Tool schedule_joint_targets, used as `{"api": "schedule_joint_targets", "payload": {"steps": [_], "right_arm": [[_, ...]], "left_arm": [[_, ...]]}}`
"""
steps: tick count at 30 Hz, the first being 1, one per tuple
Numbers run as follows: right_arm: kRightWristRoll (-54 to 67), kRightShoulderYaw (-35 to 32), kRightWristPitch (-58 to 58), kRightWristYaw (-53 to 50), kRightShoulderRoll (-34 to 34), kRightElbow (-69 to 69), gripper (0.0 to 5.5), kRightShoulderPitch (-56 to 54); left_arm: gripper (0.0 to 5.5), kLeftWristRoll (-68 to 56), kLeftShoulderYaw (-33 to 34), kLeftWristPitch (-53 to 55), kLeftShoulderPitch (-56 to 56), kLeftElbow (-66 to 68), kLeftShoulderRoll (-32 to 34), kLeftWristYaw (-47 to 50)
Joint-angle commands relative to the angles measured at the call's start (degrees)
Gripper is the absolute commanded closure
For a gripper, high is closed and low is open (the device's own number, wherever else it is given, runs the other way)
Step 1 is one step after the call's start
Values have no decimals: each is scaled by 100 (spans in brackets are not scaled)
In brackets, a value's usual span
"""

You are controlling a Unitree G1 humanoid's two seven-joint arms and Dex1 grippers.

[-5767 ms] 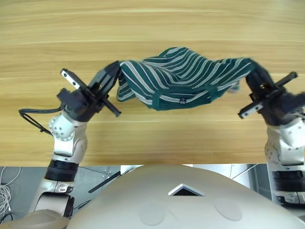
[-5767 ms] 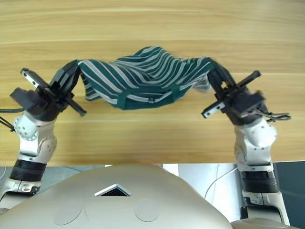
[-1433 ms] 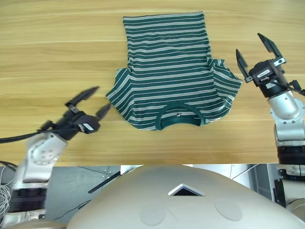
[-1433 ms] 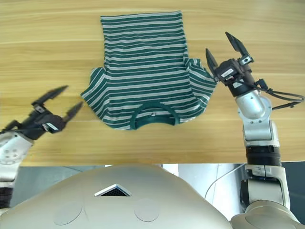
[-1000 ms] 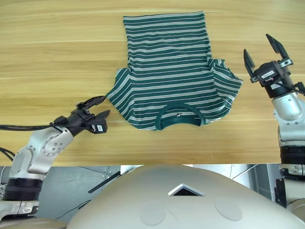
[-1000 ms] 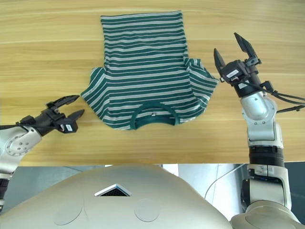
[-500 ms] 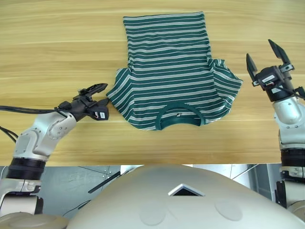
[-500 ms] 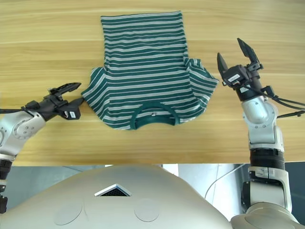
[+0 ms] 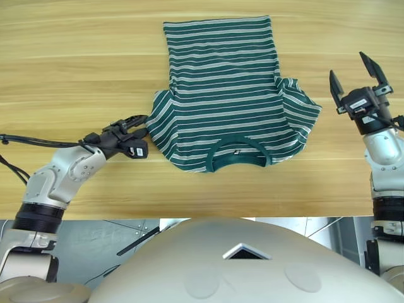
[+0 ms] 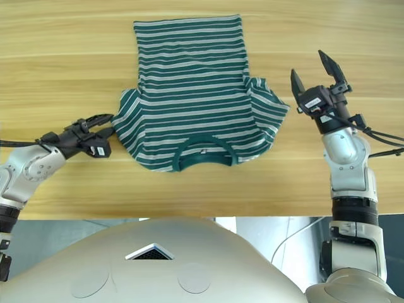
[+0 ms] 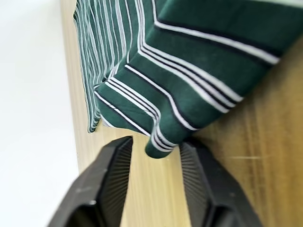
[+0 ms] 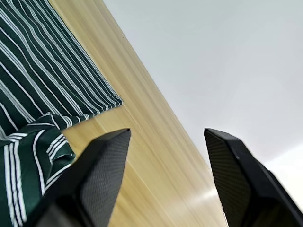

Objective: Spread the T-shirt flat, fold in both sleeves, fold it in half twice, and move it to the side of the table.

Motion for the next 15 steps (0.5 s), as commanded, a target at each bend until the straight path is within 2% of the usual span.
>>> {"api": "schedule_joint_targets", "payload": {"steps": [1, 3, 9, 15], "right_arm": [[55, -104, 56, 63, -58, -66, 264, 32], [64, -115, 66, 78, -58, -89, 264, 38], [96, -179, 103, 133, -53, -189, 264, 113], [102, -180, 119, 159, -29, -170, 264, 96]], "left_arm": [[430, 157, -244, 129, 141, 192, 59, -182], [470, 143, -260, 134, 146, 187, 78, -182], [540, 127, -290, 188, 161, 157, 106, -190], [547, 59, -223, 177, 224, 158, 30, 43]]}}
